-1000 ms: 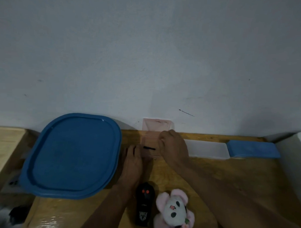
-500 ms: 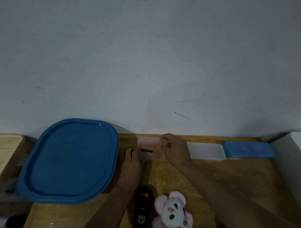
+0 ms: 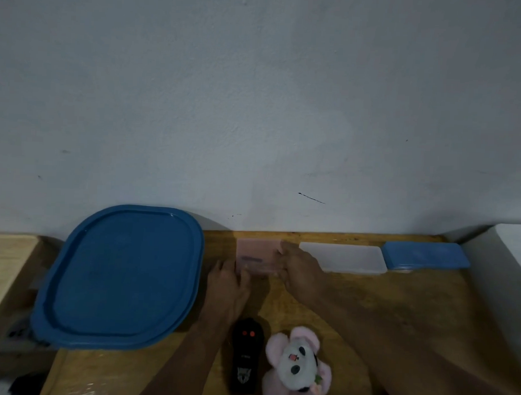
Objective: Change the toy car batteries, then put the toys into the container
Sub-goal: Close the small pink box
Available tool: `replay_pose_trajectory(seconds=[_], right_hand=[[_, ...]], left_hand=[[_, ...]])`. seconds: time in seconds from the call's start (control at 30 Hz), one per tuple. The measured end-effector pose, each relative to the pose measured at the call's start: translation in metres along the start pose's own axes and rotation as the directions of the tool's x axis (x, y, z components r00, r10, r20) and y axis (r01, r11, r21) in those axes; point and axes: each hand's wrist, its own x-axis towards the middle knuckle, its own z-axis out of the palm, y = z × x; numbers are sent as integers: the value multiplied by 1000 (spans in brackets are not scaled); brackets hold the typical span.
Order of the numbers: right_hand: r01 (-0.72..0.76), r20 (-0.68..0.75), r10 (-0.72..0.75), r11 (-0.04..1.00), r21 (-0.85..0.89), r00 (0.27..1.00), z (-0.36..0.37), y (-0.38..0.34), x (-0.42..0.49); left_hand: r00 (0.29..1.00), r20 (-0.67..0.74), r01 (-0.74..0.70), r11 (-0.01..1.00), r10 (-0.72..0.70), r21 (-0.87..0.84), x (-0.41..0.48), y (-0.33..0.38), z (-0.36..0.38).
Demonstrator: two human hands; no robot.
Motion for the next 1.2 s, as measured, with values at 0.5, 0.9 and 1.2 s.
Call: replay_pose_trajectory(seconds=[0.5,0.9,1.2], right_hand=[[9,-23,-11,997,-73,1000,12,2,-2],[82,-16,-90,958,-276,996,-16,-16,-30],[215,-152,-254,948,-233,955,-59,-35,-112]], left_hand=[[993,0,119,993,-119,22,0,6,3],[996,90,-17,937,-16,348,-33,34,-20],[946,-56,-212,740,319,638,-108,82,-91]])
